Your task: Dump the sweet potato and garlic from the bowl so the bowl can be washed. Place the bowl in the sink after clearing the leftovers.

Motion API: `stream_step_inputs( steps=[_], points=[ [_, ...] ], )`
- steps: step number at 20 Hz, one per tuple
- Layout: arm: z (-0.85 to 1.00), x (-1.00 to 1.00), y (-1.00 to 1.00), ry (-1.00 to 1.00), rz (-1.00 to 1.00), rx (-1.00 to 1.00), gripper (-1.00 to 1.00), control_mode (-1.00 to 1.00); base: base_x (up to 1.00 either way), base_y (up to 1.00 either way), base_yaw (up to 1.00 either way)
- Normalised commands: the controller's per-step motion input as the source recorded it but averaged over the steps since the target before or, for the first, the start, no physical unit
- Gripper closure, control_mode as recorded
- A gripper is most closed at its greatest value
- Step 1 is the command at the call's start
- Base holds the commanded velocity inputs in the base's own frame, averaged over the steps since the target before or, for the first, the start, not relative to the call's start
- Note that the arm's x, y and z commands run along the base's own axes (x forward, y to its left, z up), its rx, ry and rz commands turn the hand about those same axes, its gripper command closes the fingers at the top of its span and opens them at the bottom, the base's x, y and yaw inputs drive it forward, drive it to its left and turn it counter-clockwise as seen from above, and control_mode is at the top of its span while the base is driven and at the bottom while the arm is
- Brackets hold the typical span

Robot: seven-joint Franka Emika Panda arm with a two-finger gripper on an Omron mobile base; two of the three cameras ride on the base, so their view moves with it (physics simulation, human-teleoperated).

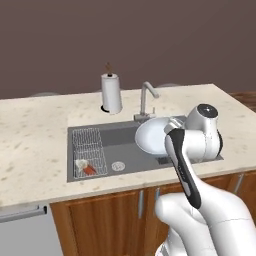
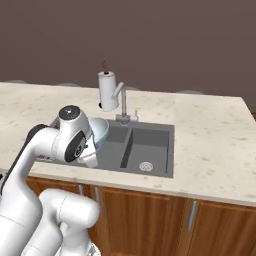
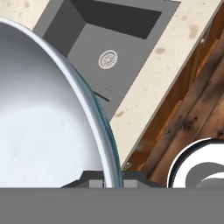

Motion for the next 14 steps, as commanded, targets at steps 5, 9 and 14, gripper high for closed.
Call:
stream_step_inputs(
  steps=[5,9,14],
  points=[
    [0.00,0.00,0.00,0.00,0.00,0.00,1.00,1.00,0.04,-0.48,0.00],
    [0.00,0.00,0.00,0.00,0.00,0.00,1.00,1.00,0.01,-0.54,0.00],
    [-0.01,0.15,-0.13,0.00,0.00,0.00,1.00,-1.00,0.15,-0.17,0.00]
  ],
)
